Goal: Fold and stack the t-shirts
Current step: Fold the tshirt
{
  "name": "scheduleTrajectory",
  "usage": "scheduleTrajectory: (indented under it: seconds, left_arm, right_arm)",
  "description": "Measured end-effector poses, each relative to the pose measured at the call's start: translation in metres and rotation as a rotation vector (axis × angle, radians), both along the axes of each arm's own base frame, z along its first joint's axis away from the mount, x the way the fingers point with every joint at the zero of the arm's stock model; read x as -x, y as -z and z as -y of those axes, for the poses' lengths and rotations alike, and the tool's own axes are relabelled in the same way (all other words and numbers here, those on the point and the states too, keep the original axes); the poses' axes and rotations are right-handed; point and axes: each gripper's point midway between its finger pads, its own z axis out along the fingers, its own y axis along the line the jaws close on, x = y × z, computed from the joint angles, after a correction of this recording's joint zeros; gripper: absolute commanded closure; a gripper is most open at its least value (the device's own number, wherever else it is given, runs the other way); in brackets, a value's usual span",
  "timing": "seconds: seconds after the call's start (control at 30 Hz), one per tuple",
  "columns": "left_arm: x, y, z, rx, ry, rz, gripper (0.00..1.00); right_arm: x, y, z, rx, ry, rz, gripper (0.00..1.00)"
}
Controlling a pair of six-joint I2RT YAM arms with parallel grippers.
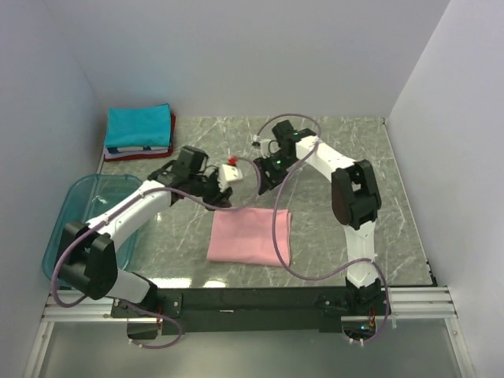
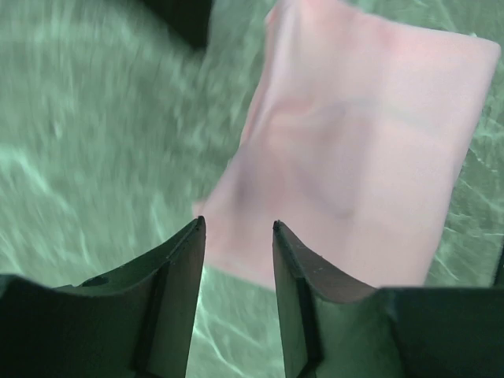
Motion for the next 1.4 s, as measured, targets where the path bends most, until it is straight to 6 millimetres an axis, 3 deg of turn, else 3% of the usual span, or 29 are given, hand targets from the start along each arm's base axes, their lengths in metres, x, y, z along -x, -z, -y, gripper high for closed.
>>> scheduleTrajectory:
  seconds: [0.13, 0.3, 0.5, 0.8, 1.07, 1.4]
  left_arm:
    - [-0.017, 0.014, -0.038, 0.024, -0.142, -0.16, 0.53]
    - [-0.032, 0.037, -0.05, 0.048, -0.204, -0.348, 0.48]
    - [-0.047, 0.065, -0.056, 0.059, -0.243, -0.509, 0.47]
    - [-0.046, 0.087, -0.054, 0.055, -0.258, -0.615, 0.47]
    - [-0.042, 0.098, -0.053, 0.049, -0.262, -0.664, 0.47]
    - [-0.046, 0.099, -0.049, 0.063, -0.26, -0.675, 0.49]
  right_arm:
    - [-0.01, -0.022, 0.032, 0.0, 0.03, 0.041, 0.36]
    - [0.006, -0.033, 0.064, 0.009, 0.032, 0.052, 0.36]
    - [0.034, -0.01, 0.067, 0.035, -0.027, -0.026, 0.37]
    - [0.052, 0.003, 0.068, 0.018, -0.066, -0.082, 0.41]
    - [0.061, 0.009, 0.068, 0.006, -0.086, -0.111, 0.45]
    - [0.062, 0.009, 0.068, 0.0, -0.095, -0.113, 0.47]
